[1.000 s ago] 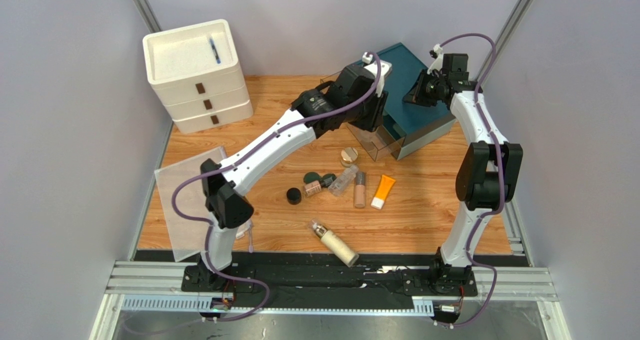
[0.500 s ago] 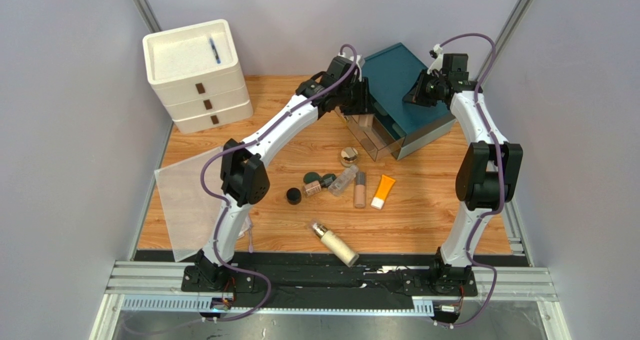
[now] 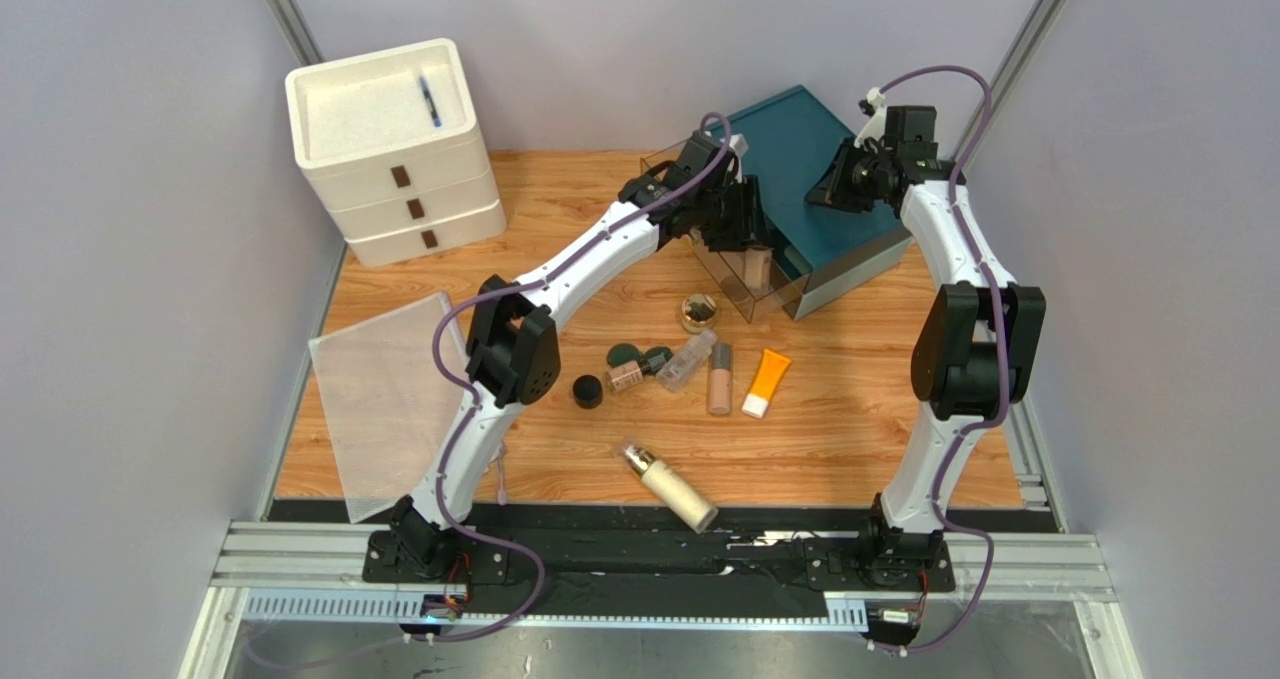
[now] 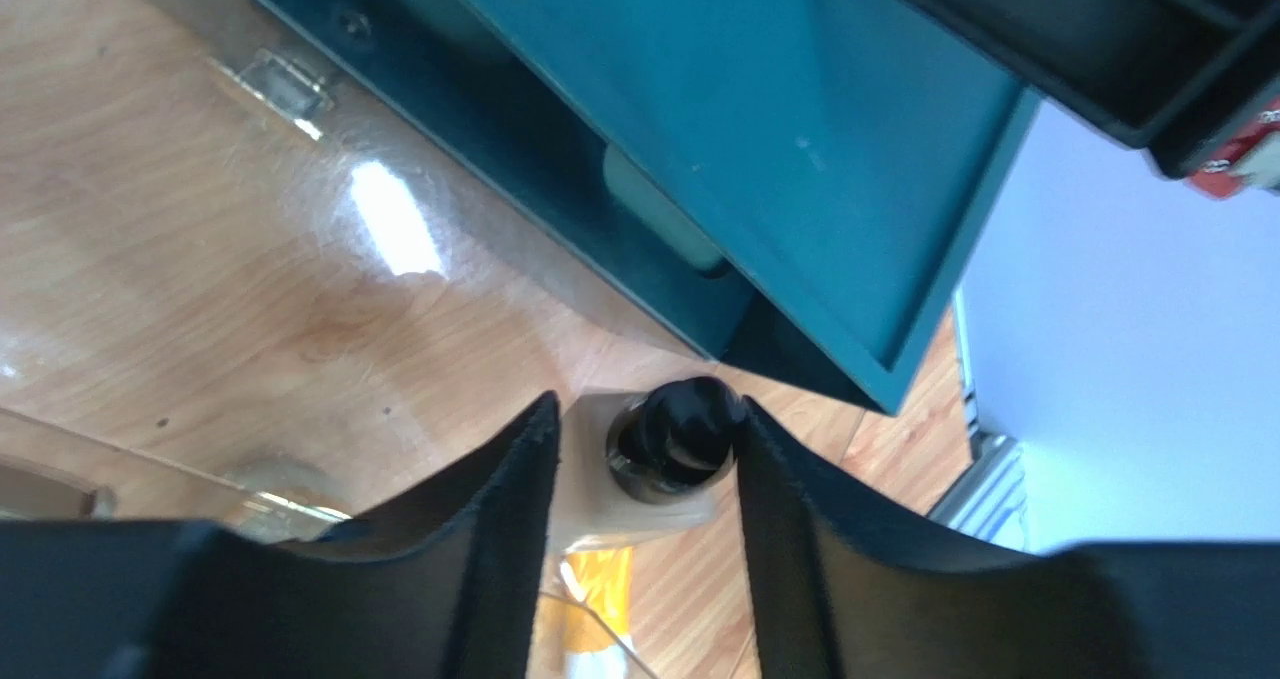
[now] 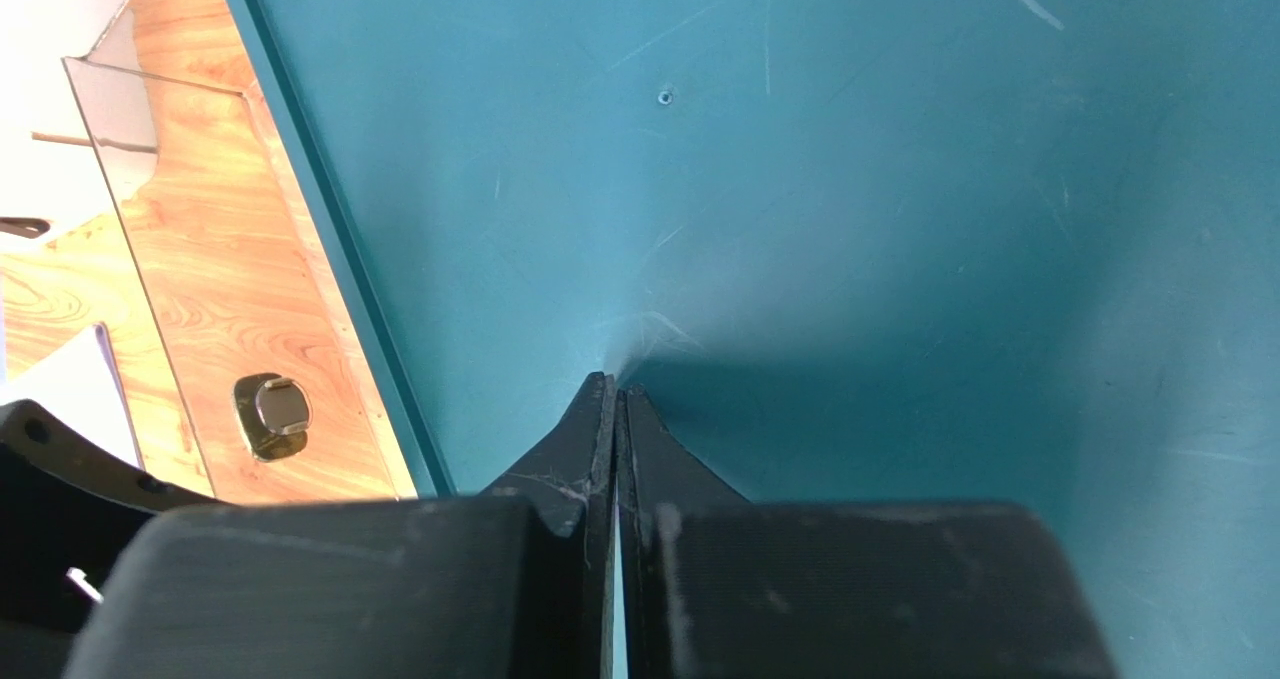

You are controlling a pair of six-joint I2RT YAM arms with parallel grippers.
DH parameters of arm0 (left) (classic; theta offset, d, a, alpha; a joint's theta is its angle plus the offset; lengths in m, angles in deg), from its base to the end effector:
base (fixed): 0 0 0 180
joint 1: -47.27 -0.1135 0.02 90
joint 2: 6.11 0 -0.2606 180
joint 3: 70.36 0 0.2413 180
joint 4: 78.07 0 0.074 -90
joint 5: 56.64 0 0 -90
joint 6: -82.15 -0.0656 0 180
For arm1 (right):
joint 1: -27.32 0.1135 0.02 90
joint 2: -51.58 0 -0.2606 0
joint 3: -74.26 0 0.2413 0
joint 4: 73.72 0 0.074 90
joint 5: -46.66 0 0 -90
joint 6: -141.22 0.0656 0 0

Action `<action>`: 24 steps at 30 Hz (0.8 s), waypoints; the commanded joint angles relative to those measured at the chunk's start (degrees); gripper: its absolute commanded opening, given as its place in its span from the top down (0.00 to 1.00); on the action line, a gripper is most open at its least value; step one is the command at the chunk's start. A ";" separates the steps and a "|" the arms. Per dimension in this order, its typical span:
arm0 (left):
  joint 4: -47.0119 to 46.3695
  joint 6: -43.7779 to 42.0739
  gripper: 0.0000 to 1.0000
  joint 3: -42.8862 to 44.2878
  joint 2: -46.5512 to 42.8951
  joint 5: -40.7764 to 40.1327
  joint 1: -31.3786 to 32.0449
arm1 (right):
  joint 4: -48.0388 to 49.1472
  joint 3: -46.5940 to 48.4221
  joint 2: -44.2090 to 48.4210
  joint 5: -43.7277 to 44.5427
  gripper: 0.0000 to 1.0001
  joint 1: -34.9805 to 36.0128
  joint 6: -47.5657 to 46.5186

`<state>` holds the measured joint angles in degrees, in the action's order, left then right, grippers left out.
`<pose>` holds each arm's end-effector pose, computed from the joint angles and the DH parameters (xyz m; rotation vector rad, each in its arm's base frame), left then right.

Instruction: Organize the makeup

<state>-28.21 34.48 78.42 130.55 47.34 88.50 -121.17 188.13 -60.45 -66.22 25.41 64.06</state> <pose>0.4064 -0.3773 0.2588 0.1224 2.4236 -1.0132 0.4536 0.0104 0.2668 0.1092 2.3549 0.5646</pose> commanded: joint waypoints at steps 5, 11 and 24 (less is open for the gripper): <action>-4.35 0.83 0.39 2.98 -2.27 3.69 -0.28 | -13.26 -3.42 -5.75 3.54 0.99 0.68 -1.86; -3.65 -2.85 0.39 0.10 -8.24 2.90 -0.71 | -13.43 -3.42 -5.66 3.62 0.98 0.77 -2.12; 2.86 -22.72 0.38 -25.56 -30.74 -10.88 -0.89 | -13.52 -3.68 -5.83 3.63 0.98 0.77 -2.12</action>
<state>-27.18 19.51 59.78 105.02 42.68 87.67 -121.46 188.35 -60.58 -66.37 25.36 63.89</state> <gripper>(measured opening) 0.618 0.016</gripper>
